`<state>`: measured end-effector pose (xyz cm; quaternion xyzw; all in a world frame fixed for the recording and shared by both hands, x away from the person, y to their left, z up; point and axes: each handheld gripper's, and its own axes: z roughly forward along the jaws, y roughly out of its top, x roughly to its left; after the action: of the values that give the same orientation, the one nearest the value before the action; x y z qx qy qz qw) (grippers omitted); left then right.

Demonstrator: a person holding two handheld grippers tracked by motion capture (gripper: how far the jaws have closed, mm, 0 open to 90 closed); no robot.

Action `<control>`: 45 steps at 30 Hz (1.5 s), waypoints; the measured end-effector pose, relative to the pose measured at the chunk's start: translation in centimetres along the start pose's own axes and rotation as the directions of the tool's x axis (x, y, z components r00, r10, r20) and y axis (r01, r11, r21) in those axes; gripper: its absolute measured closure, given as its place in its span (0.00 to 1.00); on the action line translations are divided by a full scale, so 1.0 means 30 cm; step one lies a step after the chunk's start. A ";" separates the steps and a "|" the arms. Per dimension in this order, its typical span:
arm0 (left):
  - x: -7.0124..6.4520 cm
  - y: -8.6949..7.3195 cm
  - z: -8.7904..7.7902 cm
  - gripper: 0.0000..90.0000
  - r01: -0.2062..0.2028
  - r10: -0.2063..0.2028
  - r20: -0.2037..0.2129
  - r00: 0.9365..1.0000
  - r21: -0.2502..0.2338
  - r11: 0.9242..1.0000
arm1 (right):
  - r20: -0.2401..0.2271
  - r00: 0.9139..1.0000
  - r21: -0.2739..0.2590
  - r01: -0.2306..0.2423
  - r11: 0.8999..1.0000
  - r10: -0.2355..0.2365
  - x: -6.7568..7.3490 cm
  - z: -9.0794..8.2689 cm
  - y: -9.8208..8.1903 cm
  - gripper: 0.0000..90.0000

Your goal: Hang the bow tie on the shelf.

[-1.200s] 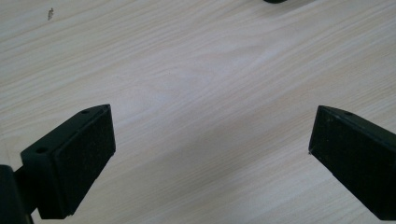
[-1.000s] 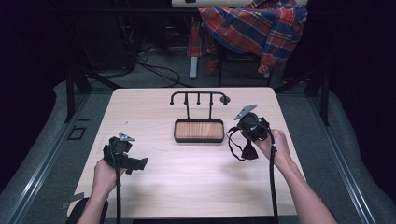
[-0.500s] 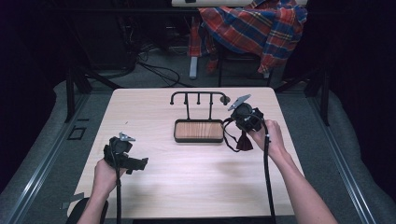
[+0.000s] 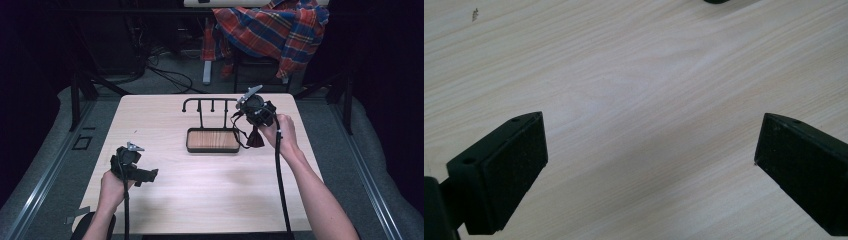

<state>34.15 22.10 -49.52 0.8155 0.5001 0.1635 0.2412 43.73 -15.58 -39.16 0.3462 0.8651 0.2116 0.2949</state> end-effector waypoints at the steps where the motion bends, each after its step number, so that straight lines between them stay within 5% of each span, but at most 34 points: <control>1: -0.001 0.001 0.000 0.01 -0.001 0.001 0.003 1.000 0.001 1.000 | 0.000 1.000 -0.004 -0.004 1.000 0.004 -0.002 0.003 0.003 0.98; 9: -0.002 0.001 0.001 0.01 -0.003 0.003 0.004 1.000 0.005 1.000 | 0.019 1.000 0.003 -0.016 1.000 0.016 -0.018 0.017 0.021 0.98; 24: -0.001 0.001 0.003 0.01 -0.006 0.006 0.004 1.000 0.009 1.000 | 0.062 0.990 0.023 -0.129 0.991 0.128 -0.062 0.086 0.057 0.98; 45: -0.004 0.002 0.004 0.01 -0.010 0.010 0.005 1.000 0.012 1.000 | 0.000 0.968 0.054 -0.249 0.967 0.249 -0.104 0.165 0.014 0.97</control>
<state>34.20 21.94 -49.60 0.8199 0.4963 0.1597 0.2366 49.02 -16.75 -41.43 0.4592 0.8210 0.2250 0.2538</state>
